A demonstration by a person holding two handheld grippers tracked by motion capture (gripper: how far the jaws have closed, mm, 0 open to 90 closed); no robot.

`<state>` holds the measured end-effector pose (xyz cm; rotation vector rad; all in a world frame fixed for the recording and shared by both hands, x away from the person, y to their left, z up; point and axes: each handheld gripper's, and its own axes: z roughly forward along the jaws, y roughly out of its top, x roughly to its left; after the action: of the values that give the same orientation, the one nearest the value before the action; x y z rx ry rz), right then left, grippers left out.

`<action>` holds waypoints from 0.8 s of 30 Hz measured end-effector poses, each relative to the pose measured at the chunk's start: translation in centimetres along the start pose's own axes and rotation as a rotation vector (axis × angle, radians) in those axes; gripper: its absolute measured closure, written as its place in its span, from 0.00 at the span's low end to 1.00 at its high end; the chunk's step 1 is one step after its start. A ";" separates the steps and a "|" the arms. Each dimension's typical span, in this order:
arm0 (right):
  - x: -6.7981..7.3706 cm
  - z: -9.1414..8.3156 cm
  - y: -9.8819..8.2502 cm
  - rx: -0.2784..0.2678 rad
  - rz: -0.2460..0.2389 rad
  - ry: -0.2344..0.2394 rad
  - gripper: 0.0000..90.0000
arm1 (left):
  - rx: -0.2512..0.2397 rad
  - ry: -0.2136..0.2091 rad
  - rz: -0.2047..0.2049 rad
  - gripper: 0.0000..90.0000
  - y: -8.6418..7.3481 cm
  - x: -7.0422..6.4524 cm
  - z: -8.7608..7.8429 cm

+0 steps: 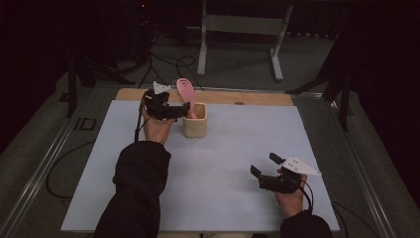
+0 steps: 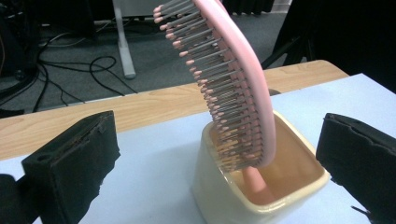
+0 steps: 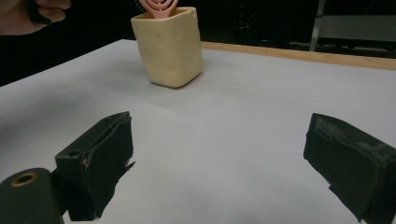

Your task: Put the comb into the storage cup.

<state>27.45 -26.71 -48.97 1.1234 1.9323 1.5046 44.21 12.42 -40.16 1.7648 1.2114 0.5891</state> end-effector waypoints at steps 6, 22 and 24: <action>0.0 0.0 0.0 0.001 0.000 -0.001 0.09 | -0.010 -0.011 0.026 0.00 0.0 0.1 -1.1; 0.1 0.0 0.1 -0.001 0.001 -0.003 0.09 | 0.008 -0.033 0.094 0.00 -1.1 0.6 -3.8; 0.1 0.0 0.1 0.000 0.001 -0.002 0.09 | 0.006 -0.034 0.102 0.00 -1.3 0.7 -4.1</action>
<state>27.40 -26.59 -48.91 1.1256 1.9302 1.5035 40.67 14.87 -39.36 1.8432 1.1060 0.6122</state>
